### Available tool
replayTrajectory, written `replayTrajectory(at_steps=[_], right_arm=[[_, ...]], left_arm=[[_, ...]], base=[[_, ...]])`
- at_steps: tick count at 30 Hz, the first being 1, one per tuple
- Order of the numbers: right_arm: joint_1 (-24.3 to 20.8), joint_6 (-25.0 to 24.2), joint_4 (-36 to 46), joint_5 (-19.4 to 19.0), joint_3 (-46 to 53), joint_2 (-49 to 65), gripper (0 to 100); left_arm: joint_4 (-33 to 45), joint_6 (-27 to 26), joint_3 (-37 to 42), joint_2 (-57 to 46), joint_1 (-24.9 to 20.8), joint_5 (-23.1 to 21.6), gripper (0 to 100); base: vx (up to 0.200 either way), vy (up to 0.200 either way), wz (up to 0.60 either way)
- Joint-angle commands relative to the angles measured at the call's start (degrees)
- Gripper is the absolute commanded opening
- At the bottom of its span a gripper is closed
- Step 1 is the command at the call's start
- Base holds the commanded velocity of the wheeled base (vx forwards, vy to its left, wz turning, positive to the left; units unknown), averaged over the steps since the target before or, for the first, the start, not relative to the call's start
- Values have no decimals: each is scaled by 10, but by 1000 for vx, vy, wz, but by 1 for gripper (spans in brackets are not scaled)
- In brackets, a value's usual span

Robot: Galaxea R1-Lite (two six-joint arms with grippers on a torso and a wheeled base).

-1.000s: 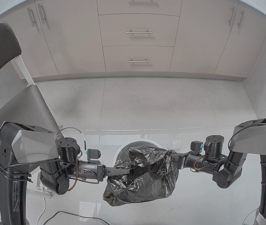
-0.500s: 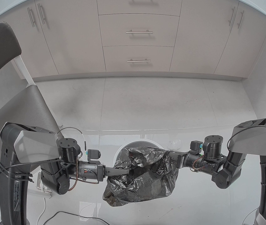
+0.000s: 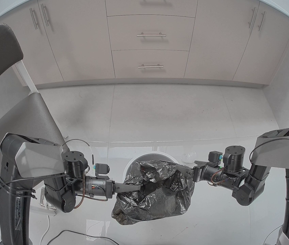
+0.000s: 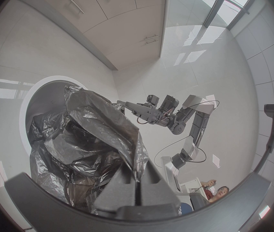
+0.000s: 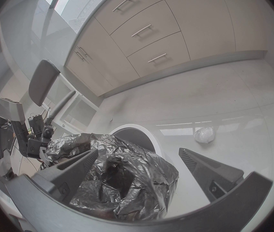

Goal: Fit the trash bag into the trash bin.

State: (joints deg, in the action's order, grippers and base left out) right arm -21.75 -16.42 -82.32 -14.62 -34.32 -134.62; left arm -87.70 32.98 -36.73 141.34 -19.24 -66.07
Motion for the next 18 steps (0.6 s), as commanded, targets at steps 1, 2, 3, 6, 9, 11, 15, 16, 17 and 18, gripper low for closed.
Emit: replayTrajectory(at_steps=[1,2,3,6,9,11,15,16,17,18], right_arm=[[-27,17,16,0,0,38,100],[-37,33,29,1,-10,39,100],[-45,53,52,1,-22,40,100],[-69,97,138,39,-79,37,100],[-93,108,191,87,-137,23,100],[-101,119,205,94,-160,19,100],[-102,147,232,107,-192,17,100],[-101,157,249,113,-203,19,100],[-101,163,256,113,-207,20,100],[-102,171,267,114,-211,20,100]], left_arm=[[0,1,0,0,0,0,0],[0,0,0,0,0,0,0],[0,1,0,0,0,0,0],[0,0,1,0,0,0,0],[0,0,1,0,0,0,0],[0,0,1,0,0,0,0],[0,-1,2,0,0,0,0],[0,-1,2,-1,0,0,0],[0,-1,2,0,0,0,0],[0,-1,2,-1,0,0,0]], base=[[0,0,0],[0,0,0],[0,0,0],[0,0,0],[0,0,0],[0,0,0],[0,0,0],[0,0,0],[0,0,0],[0,0,0]])
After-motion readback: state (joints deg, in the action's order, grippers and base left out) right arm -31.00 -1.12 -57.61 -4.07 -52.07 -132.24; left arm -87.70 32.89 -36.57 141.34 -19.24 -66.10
